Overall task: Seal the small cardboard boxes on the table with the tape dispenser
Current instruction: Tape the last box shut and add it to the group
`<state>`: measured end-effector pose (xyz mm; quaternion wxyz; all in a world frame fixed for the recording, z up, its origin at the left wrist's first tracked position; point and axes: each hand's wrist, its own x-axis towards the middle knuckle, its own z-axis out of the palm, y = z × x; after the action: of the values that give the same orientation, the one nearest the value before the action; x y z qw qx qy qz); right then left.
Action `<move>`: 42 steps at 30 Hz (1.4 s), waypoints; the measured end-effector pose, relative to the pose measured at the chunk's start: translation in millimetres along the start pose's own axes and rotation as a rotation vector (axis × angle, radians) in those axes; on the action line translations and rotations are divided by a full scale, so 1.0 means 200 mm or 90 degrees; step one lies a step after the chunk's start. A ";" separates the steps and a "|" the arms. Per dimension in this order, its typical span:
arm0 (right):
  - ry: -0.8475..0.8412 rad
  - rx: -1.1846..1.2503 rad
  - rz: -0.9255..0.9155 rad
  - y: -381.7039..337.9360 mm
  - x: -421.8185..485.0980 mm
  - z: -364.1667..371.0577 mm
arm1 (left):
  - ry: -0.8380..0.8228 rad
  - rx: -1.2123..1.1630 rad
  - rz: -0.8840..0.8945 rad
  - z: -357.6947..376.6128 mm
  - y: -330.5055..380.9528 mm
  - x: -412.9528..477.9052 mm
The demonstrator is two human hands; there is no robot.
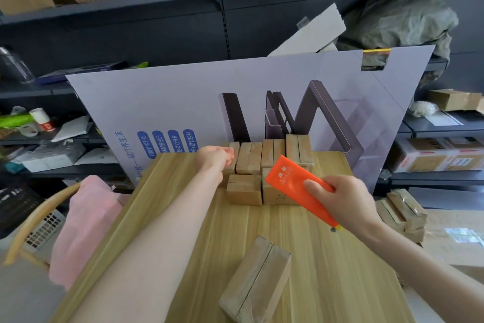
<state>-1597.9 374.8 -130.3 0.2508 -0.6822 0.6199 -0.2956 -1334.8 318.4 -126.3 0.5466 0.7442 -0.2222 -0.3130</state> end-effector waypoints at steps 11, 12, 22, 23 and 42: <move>-0.135 -0.155 0.149 0.53 -0.25 0.12 | -0.086 0.098 -0.139 0.12 -0.79 -0.16; -0.146 -0.171 0.155 0.56 -0.27 0.15 | -0.080 0.100 -0.157 0.12 -0.85 -0.18; -0.184 -0.253 0.199 0.73 -0.27 0.35 | -0.021 0.107 -0.214 0.16 -1.09 -0.22; -0.194 -0.253 0.203 0.74 -0.27 0.37 | -0.012 0.110 -0.213 0.16 -1.11 -0.23; -0.179 -0.387 0.163 0.70 -0.13 0.63 | 0.017 0.339 -0.024 0.22 -1.31 -0.16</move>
<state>-1608.0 383.8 -320.1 0.1541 -0.6763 0.7196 0.0329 -1392.1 390.4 -378.1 0.3285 0.8698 -0.2758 -0.2438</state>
